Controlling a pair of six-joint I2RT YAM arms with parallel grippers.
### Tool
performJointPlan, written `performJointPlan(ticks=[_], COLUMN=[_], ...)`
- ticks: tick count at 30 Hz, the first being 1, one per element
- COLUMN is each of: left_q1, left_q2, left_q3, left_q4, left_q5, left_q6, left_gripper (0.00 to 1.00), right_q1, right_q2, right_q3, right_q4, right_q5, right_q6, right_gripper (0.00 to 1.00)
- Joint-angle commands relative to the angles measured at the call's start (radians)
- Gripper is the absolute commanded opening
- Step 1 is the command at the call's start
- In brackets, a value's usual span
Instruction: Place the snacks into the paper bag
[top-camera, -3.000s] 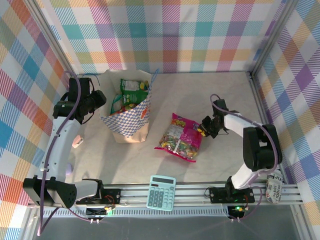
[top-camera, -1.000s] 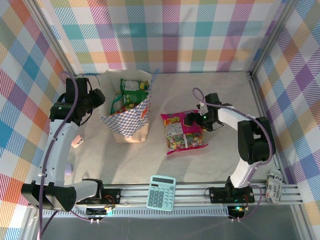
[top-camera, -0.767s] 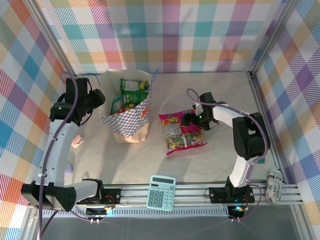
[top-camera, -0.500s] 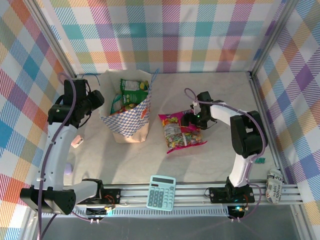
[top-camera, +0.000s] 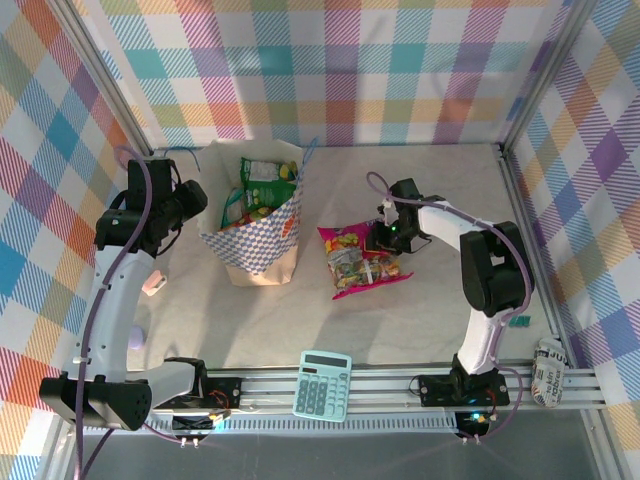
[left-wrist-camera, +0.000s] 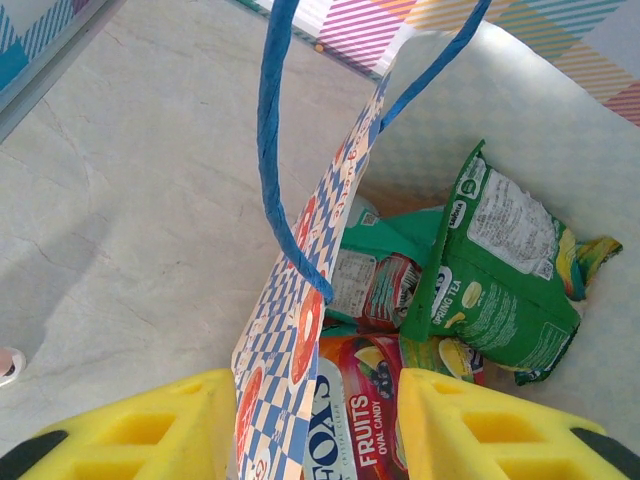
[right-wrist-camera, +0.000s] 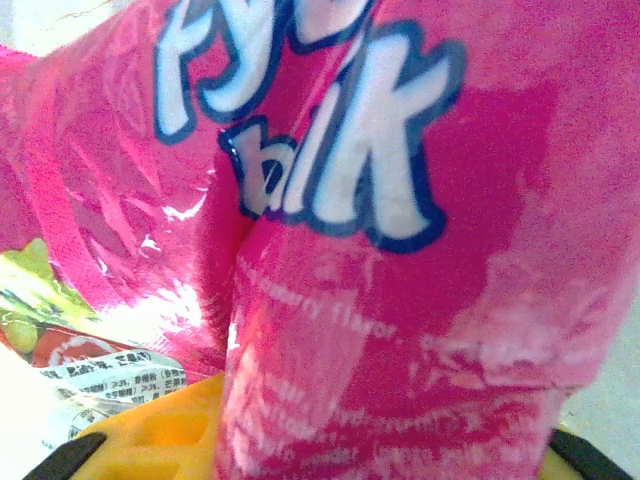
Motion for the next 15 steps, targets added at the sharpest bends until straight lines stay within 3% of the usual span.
performJointPlan(ticks=[1, 9, 15], left_q1=[-0.008, -0.007, -0.007], left_q2=[-0.025, -0.036, -0.053], left_q3=[0.004, 0.004, 0.006], left_q4=[-0.013, -0.013, -0.015], left_q5=[-0.013, -0.019, -0.019], left_q6=[0.021, 0.026, 0.026], left_gripper=[0.46, 0.46, 0.47], right_q1=[0.005, 0.006, 0.007], right_q2=[0.036, -0.018, -0.067], right_q3=[-0.017, 0.004, 0.014], right_q4=[-0.113, -0.137, -0.153], right_q5=[0.128, 0.132, 0.132], right_q6=[0.013, 0.025, 0.033], right_gripper=[0.27, 0.0, 0.0])
